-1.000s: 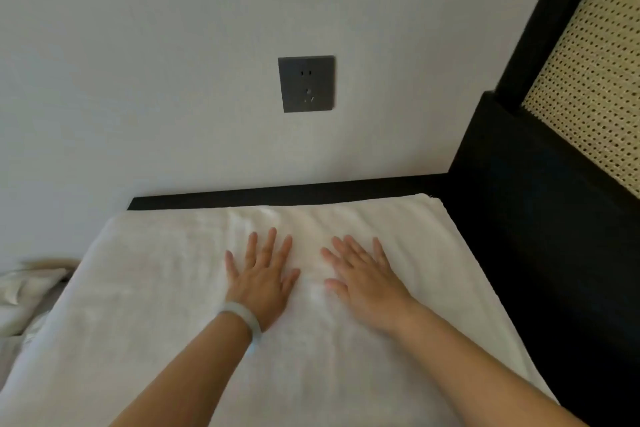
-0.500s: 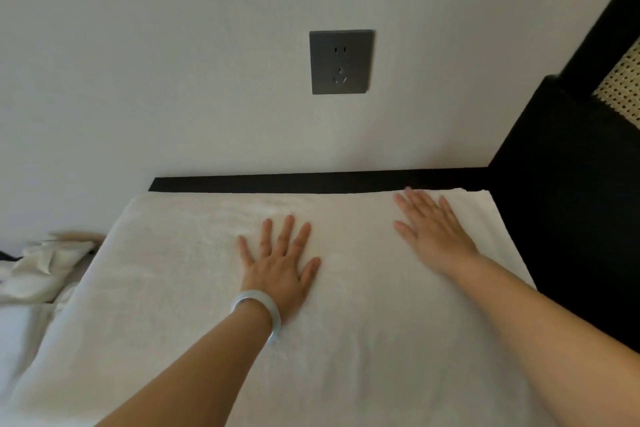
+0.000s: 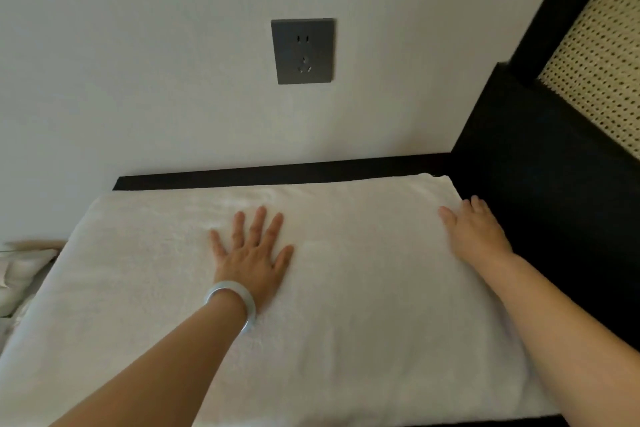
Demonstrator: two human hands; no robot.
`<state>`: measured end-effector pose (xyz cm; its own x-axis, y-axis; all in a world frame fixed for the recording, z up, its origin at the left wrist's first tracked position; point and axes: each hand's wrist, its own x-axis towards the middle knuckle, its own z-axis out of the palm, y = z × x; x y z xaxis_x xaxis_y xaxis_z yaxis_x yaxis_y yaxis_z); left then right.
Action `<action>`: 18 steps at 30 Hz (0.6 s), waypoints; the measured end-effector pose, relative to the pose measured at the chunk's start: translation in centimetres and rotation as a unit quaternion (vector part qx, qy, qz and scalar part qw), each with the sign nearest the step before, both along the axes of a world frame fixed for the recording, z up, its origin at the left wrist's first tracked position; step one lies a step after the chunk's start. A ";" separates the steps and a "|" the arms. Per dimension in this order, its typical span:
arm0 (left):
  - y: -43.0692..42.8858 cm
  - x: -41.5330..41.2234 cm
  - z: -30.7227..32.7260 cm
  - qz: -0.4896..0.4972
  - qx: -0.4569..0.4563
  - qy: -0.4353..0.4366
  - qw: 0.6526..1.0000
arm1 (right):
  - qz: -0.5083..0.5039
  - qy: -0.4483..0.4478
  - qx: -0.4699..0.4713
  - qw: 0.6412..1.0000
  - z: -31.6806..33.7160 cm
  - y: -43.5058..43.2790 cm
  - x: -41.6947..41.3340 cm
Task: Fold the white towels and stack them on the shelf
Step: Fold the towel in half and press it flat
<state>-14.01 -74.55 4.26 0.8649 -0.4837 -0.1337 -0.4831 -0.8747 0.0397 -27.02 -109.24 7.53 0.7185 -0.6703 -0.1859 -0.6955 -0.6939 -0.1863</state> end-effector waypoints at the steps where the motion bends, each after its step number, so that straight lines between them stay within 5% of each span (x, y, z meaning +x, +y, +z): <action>1: 0.0 0.0 0.0 0.000 0.001 0.000 1.000 | 0.004 -0.020 -0.013 1.000 0.3 0.9 -0.3; 4: 0.0 0.1 0.0 0.001 0.014 0.003 1.000 | 0.165 -0.083 0.002 0.983 -0.1 8.2 -2.2; 7: -0.4 -0.2 0.7 0.015 0.031 0.024 0.999 | 0.293 -0.042 0.011 0.955 -1.9 12.6 -6.2; 12: -3.8 -6.7 1.4 -0.097 -0.060 0.000 0.994 | 0.123 -0.044 0.004 0.991 -2.9 6.2 -12.9; 18: -5.2 -11.5 -0.3 -0.174 -0.031 0.007 0.984 | 0.023 -0.076 -0.011 0.997 -2.2 5.9 -15.2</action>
<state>-25.47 -79.75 4.00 0.6439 -0.7578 -0.1053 -0.7517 -0.6523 0.0973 -42.26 -103.31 5.34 0.7671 -0.6389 -0.0581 -0.6279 -0.7292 -0.2722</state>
